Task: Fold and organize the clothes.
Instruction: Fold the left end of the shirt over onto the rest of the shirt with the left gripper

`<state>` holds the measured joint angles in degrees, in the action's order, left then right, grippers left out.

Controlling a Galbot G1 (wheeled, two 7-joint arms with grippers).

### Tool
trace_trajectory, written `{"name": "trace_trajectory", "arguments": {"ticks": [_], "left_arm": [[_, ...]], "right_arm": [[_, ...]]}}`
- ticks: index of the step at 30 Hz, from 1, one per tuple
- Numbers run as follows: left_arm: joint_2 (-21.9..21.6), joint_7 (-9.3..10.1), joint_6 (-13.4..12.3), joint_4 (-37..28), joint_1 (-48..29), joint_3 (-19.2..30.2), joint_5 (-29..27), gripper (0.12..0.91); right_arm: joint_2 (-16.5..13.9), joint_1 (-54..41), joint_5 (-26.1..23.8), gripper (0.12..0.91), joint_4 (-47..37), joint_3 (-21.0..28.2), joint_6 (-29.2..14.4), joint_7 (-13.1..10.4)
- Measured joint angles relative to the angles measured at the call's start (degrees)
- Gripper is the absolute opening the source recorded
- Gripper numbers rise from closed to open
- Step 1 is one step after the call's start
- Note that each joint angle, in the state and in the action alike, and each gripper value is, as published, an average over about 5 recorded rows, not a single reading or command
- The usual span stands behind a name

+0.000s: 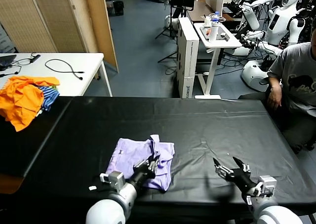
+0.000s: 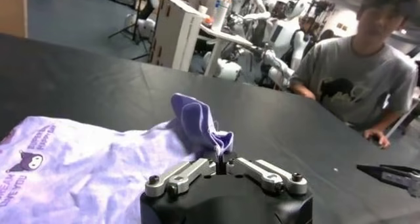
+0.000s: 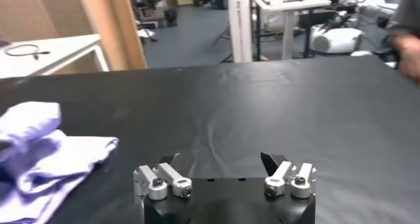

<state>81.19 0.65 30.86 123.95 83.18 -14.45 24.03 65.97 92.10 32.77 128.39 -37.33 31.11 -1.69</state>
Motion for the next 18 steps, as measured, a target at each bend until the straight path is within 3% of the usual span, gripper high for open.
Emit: {"name": "trace_trajectory", "arguments": {"ticks": [3, 6, 12, 18], "left_arm": [[0.00, 0.00, 0.58, 1.31, -0.02, -0.80, 2.45, 0.754], [-0.24, -0.21, 0.26, 2.62, -0.28, -2.20, 3.62, 0.874], [-2.97, 0.03, -2.17, 3.68, -1.06, -7.01, 3.70, 0.906], [-4.72, 0.80, -2.58, 3.82, -0.75, -11.30, 2.42, 0.907]], "right_arm": [[-1.06, -0.57, 1.12, 0.907, 1.06, 1.33, 0.33, 0.31], [-1.88, -1.47, 1.54, 0.907, 2.38, 3.15, 0.83, -0.06], [-2.44, -5.46, -1.58, 0.907, 2.48, 9.56, 1.72, 0.88], [-3.67, -11.75, -4.33, 0.907, -1.15, 17.90, 1.69, 2.32]]}}
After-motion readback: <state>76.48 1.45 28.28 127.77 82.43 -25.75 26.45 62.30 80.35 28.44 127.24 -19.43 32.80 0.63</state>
